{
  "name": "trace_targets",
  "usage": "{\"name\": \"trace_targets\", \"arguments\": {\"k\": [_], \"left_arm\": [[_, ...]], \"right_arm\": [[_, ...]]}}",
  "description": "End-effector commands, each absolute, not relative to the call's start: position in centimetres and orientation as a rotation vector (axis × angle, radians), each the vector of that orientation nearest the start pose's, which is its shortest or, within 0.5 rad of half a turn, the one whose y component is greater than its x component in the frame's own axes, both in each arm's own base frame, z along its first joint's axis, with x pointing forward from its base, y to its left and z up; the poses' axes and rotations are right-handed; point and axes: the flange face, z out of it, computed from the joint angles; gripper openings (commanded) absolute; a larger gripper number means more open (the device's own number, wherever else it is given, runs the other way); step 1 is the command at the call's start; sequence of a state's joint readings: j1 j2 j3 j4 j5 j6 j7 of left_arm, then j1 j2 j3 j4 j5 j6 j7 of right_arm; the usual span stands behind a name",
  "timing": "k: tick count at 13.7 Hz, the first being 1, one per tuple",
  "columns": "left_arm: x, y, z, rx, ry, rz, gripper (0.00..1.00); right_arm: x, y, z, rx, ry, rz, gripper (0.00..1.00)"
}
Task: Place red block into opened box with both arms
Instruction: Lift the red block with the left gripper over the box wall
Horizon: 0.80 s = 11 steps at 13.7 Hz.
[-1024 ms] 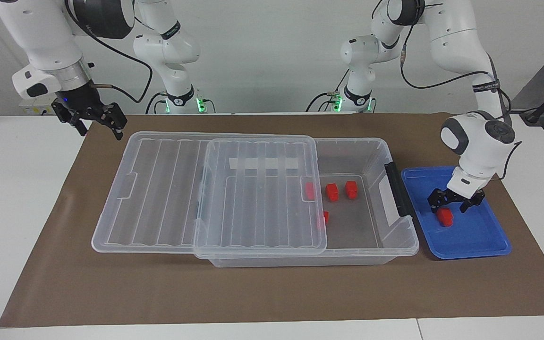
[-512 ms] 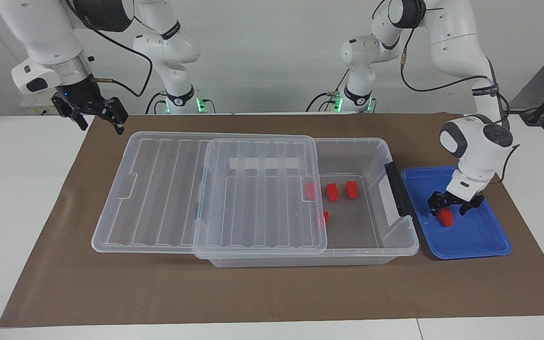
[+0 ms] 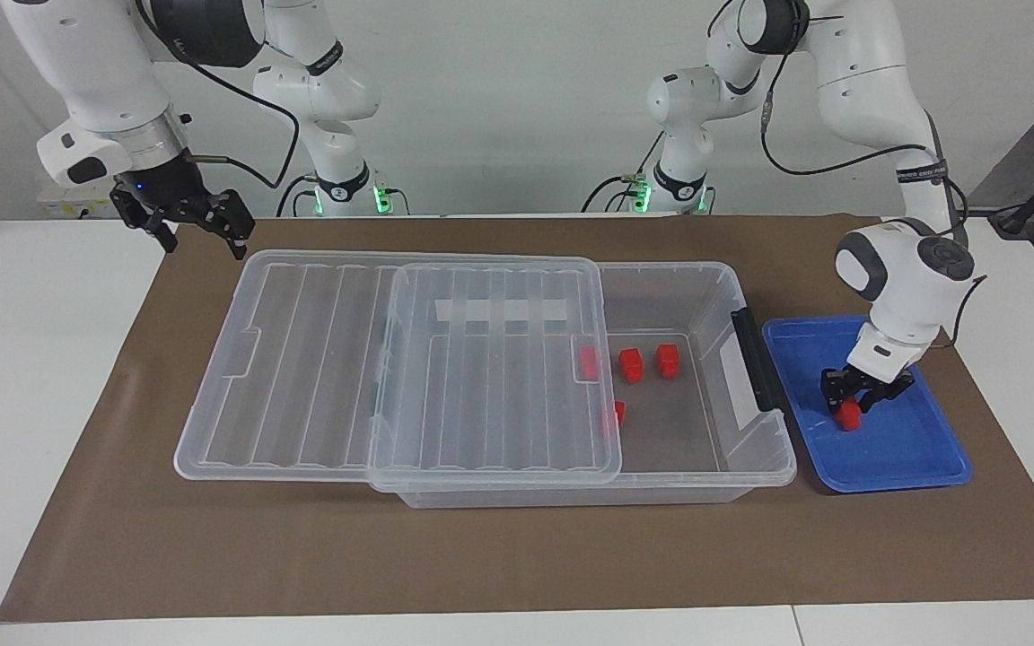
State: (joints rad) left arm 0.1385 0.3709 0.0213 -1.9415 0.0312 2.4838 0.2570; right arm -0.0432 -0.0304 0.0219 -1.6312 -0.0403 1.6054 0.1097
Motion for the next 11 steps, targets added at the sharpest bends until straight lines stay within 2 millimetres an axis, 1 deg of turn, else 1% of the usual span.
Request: {"name": "trace_targets", "arguments": {"k": [1,2,4,5,8,10,11], "left_arm": [[63.0,10.2,30.6,-3.062,0.200,-0.269,0.35],[63.0,10.2,30.6,-3.063,0.197,-0.267,0.23],[63.0,10.1,30.6,-3.064,0.200,-0.263,0.02],[63.0,10.0,30.5,-3.065,0.202,-0.258,0.01],[63.3,9.7,31.2,-3.071,0.204,-0.234,0.00],[63.9,9.5,32.9,-3.084,0.205,-0.167,0.00],[64.4,9.5,34.5,-3.093,0.202,-0.126,0.00]], "right_arm": [[54.5,-1.5,61.4,-3.166,0.225,0.007,1.00],[54.6,-1.8,61.4,-3.165,0.232,0.005,1.00],[54.6,-2.0,61.4,-3.164,0.237,0.000,1.00],[54.6,-2.0,61.4,-3.165,0.237,0.005,1.00],[54.6,-1.9,61.4,-3.165,0.234,0.005,1.00],[54.6,-1.9,61.4,-3.165,0.234,0.005,1.00],[54.6,-1.9,61.4,-3.165,0.234,0.005,1.00]]}}
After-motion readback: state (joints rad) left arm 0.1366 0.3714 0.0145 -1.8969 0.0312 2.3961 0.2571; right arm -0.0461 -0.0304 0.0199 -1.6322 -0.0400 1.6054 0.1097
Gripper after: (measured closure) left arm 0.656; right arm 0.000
